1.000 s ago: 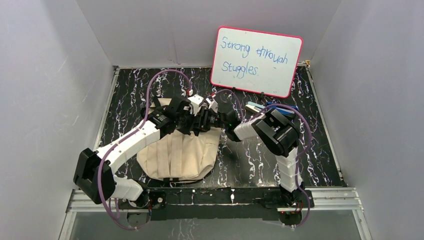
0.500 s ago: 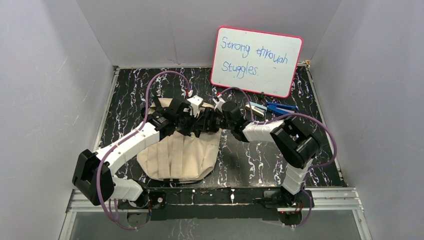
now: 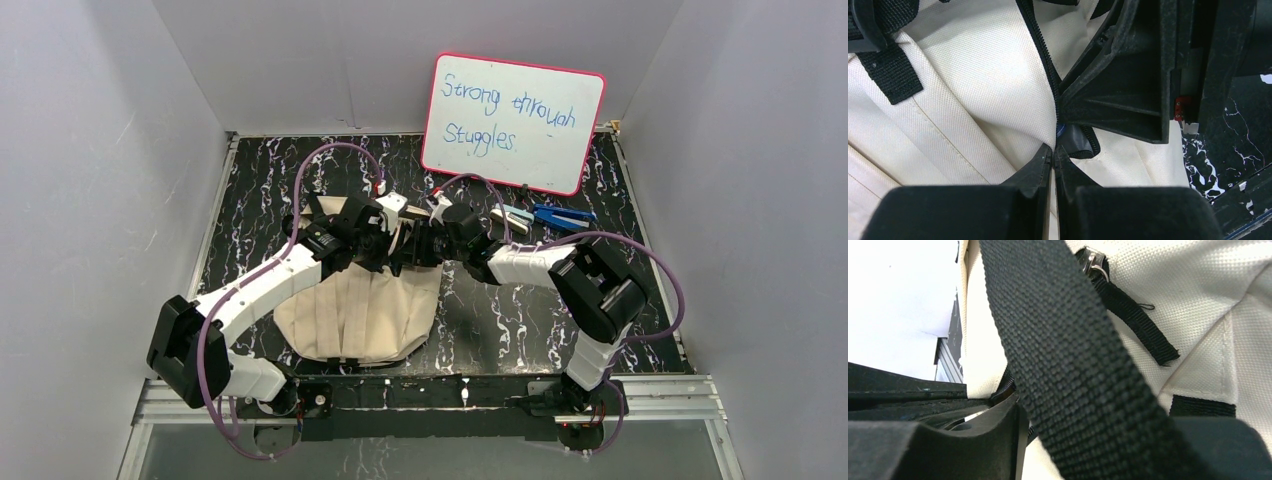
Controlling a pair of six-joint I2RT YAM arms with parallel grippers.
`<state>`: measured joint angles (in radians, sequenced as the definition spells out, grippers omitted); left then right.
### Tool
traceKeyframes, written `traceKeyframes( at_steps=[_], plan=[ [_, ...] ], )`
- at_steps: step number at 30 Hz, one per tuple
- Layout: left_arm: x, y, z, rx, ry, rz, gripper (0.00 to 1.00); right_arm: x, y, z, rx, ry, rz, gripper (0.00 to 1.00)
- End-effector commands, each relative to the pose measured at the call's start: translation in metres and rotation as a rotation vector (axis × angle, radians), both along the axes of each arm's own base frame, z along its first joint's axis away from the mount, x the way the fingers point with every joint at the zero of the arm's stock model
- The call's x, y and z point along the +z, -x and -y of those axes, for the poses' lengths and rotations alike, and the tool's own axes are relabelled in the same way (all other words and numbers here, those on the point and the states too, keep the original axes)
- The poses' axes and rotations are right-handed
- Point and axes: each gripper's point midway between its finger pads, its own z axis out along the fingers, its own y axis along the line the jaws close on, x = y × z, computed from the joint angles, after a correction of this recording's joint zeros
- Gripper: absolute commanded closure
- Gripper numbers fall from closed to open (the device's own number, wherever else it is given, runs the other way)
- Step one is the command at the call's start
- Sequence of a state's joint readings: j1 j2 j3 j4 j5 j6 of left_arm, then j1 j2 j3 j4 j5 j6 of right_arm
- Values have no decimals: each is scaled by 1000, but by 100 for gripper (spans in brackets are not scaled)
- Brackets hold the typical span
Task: Pack the student bag
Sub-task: Place the personal item in the student bag, then zip the student bag at the center of the board.
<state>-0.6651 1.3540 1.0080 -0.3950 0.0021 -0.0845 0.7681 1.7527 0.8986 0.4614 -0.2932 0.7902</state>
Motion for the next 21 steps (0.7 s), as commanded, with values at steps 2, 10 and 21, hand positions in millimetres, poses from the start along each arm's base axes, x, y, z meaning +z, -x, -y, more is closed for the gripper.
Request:
traceKeyframes(
  at_steps=[2, 10, 21],
  plan=[
    [4, 8, 16, -42, 83, -18, 100, 40, -13, 7, -49, -3, 146, 62],
    [8, 13, 37, -50, 218, -47, 63, 63, -37, 67, -266, 185, 308, 61],
    [52, -51, -2, 191, 340, 45, 43, 82, -51, 81, -261, 241, 384, 61]
  ],
)
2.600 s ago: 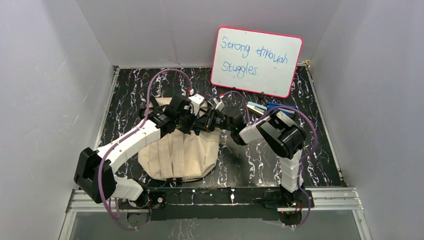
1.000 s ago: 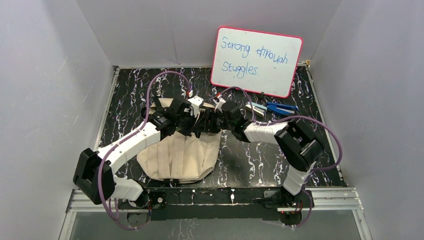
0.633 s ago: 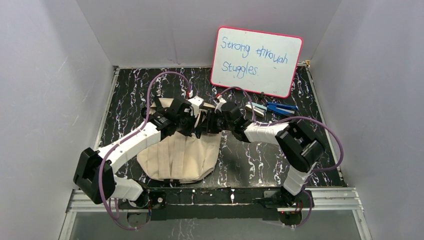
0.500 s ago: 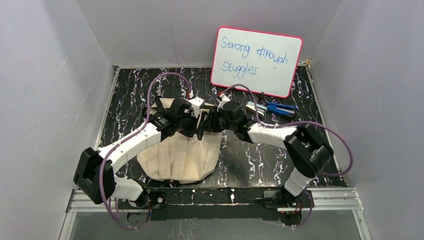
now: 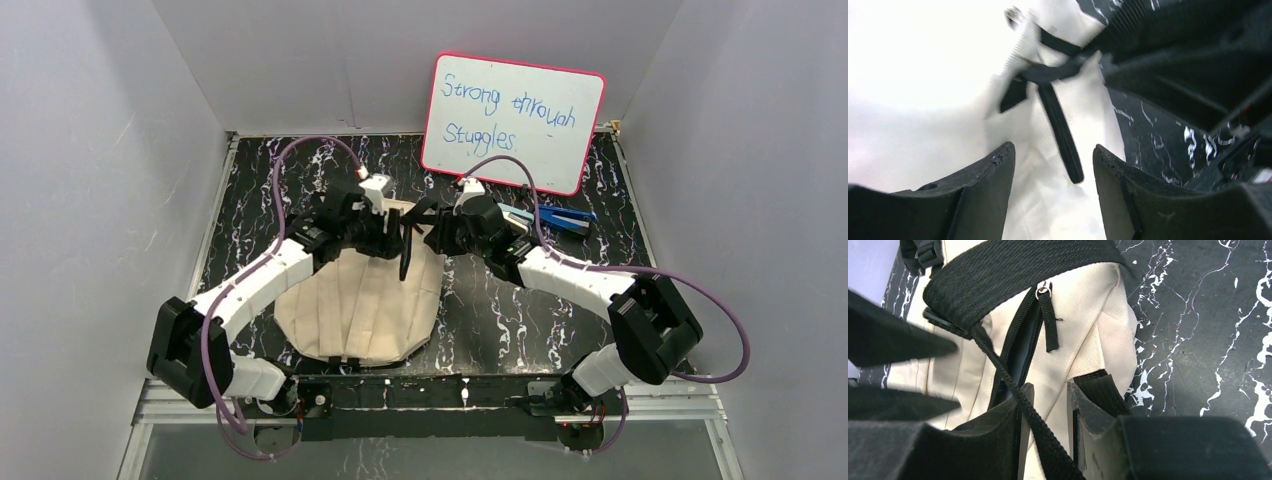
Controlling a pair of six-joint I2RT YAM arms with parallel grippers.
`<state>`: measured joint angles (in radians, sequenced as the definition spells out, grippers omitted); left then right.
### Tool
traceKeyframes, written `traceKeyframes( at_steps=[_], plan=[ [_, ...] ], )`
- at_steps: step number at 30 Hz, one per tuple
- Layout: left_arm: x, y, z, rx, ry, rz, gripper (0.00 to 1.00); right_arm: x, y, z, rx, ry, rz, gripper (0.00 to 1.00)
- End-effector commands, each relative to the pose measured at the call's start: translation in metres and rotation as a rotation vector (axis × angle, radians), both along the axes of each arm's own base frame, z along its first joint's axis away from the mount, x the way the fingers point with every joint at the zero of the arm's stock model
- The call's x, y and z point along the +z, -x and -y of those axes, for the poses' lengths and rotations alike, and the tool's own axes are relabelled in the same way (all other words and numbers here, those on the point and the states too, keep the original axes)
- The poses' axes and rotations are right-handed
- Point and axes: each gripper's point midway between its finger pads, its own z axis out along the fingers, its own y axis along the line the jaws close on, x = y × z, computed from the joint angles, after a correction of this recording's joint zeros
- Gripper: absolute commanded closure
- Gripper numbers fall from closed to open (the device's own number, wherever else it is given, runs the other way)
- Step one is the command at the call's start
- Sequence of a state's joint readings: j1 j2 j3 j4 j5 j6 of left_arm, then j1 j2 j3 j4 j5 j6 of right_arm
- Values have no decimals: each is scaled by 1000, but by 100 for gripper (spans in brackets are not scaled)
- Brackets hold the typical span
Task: Pack the student bag
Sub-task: Zip the student bag at the center of the board.
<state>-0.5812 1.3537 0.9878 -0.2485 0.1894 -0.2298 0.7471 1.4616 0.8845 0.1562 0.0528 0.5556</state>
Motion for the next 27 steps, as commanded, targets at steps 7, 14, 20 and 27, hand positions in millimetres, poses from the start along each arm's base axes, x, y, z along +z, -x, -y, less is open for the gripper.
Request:
traceKeyframes(
  at_steps=[7, 14, 20, 27],
  plan=[
    [13, -61, -48, 258, 60, 23, 42, 47, -28, -10, 93, 0, 141, 56],
    [12, -64, -47, 262, 66, 19, 43, 40, -45, -20, 165, -22, 98, 56],
    [47, -53, -46, 223, 124, 107, 42, 41, -50, -29, 205, -63, 79, 53],
    [92, -23, -17, 32, 310, 175, 53, 39, -62, -47, 279, -78, 53, 52]
  ],
)
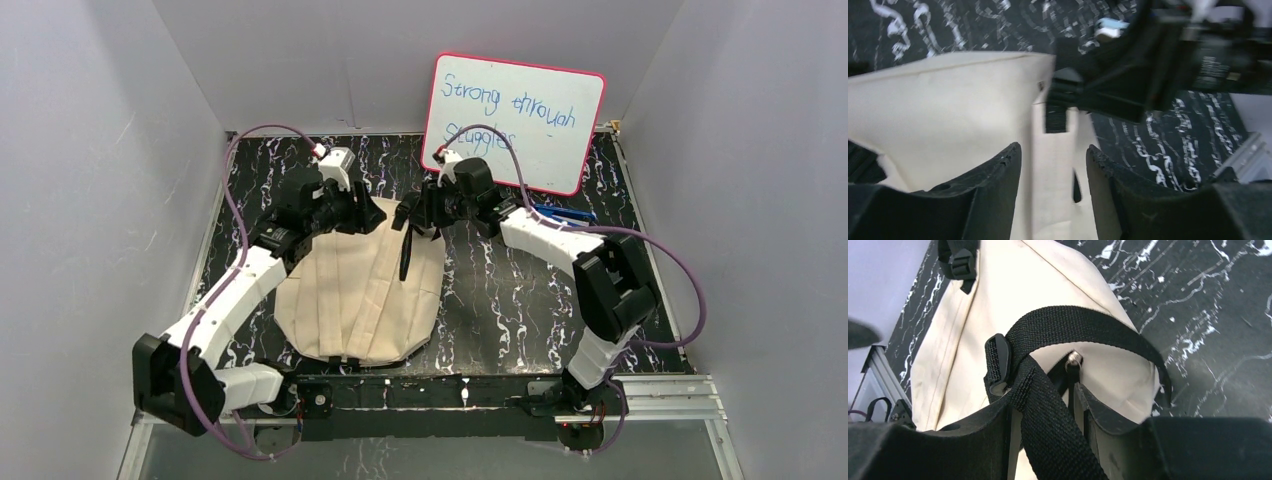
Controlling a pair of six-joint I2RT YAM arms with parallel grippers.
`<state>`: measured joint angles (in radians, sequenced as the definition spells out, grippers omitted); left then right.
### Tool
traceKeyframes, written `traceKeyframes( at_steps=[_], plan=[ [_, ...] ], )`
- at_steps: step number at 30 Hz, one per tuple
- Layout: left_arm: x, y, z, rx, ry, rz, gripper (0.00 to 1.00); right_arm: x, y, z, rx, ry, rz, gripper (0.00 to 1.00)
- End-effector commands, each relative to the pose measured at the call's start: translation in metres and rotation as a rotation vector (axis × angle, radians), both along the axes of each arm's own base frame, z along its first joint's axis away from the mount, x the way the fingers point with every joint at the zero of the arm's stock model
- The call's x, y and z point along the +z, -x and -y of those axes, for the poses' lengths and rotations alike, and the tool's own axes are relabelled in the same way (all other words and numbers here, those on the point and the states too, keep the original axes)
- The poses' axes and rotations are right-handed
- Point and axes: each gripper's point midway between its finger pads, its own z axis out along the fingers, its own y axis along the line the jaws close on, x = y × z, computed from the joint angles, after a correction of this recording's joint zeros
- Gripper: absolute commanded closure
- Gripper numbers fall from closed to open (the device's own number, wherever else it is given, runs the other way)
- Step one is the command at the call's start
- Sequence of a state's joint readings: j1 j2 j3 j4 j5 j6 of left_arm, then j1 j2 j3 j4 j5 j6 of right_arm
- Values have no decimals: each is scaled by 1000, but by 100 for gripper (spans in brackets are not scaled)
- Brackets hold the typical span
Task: Pack the student bag
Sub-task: Zip the student bag at the center of the board.
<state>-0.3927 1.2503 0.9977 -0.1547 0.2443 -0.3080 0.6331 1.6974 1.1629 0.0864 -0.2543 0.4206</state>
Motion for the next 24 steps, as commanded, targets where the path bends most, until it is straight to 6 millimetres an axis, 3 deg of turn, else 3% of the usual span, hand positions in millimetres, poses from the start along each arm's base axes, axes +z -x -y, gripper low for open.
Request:
traceKeyframes(
  at_steps=[1, 6, 10, 14, 18, 24],
  plan=[
    [28, 24, 28, -178, 130, 61, 56, 30, -19, -22, 84, -71, 70, 52],
    [-5, 35, 35, -207, 126, -31, 68, 19, -22, -51, 222, -106, 21, 55],
    [-25, 35, 37, -202, 114, -58, 71, 10, -29, -61, 248, -120, -4, 58],
    [-47, 22, 30, -123, 67, -101, 75, 8, -29, -59, 231, -110, -4, 58],
    [-78, 9, 14, 10, -14, -175, 82, 20, -20, -51, 219, -115, 1, 53],
    [-108, 3, -3, 109, -106, -246, 84, 34, 10, -34, 246, -131, -16, 50]
  ],
)
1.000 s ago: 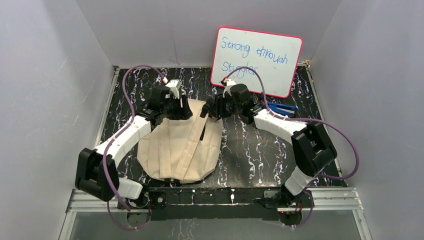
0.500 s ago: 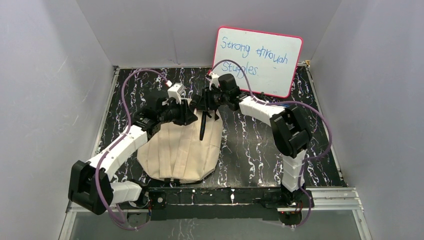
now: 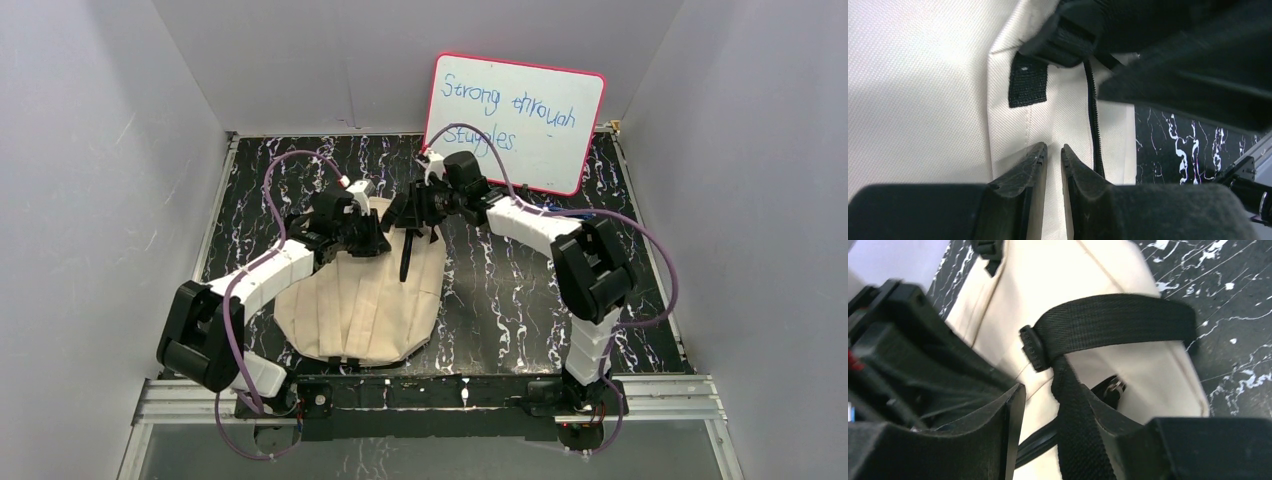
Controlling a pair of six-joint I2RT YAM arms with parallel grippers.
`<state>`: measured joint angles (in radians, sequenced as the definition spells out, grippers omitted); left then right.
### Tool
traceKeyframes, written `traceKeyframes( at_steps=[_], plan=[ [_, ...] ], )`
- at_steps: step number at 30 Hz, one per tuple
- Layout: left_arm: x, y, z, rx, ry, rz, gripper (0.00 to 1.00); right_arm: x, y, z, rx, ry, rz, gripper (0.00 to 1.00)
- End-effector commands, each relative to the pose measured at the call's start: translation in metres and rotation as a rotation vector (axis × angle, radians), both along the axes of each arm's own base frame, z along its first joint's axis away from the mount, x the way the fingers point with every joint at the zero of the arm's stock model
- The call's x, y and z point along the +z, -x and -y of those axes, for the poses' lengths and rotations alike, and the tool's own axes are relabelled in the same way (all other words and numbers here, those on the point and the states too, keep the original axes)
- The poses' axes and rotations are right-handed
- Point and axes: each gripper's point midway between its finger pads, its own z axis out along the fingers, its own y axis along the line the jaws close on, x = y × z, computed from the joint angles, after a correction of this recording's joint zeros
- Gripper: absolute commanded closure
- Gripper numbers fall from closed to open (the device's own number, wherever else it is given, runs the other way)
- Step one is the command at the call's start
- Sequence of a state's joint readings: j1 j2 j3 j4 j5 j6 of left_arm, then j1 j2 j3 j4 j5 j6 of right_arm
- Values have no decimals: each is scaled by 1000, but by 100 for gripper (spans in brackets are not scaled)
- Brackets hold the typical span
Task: Pack the student bag
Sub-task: Zip the student bag at the center of the board.
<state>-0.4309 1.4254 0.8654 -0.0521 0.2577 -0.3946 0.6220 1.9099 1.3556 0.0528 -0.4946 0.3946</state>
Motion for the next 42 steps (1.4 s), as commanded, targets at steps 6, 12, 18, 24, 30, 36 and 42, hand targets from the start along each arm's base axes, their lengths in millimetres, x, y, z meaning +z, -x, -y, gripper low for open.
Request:
traceKeyframes(
  at_steps=[6, 12, 18, 24, 30, 36, 42],
  plan=[
    [-20, -12, -28, 130, -153, -37, 84, 53, 59, 20, 189, -73, 62, 50],
    [-23, -14, -28, 135, -165, -46, 84, 60, 92, 33, 306, -85, 83, 50],
    [-20, -15, -28, 133, -163, -39, 85, 25, 85, 51, 219, 83, 15, 47],
    [-19, -15, -26, 123, -157, -41, 85, -6, 110, 45, 341, 31, -80, 47],
    [-20, -15, -26, 125, -160, -45, 85, -13, 122, 52, 344, 32, -65, 45],
    [-18, -17, -26, 128, -159, -41, 85, -18, 102, 84, 88, 167, 29, 42],
    [-7, -24, -23, 119, -153, -12, 84, 18, 75, 114, -222, 152, 168, 41]
  ],
)
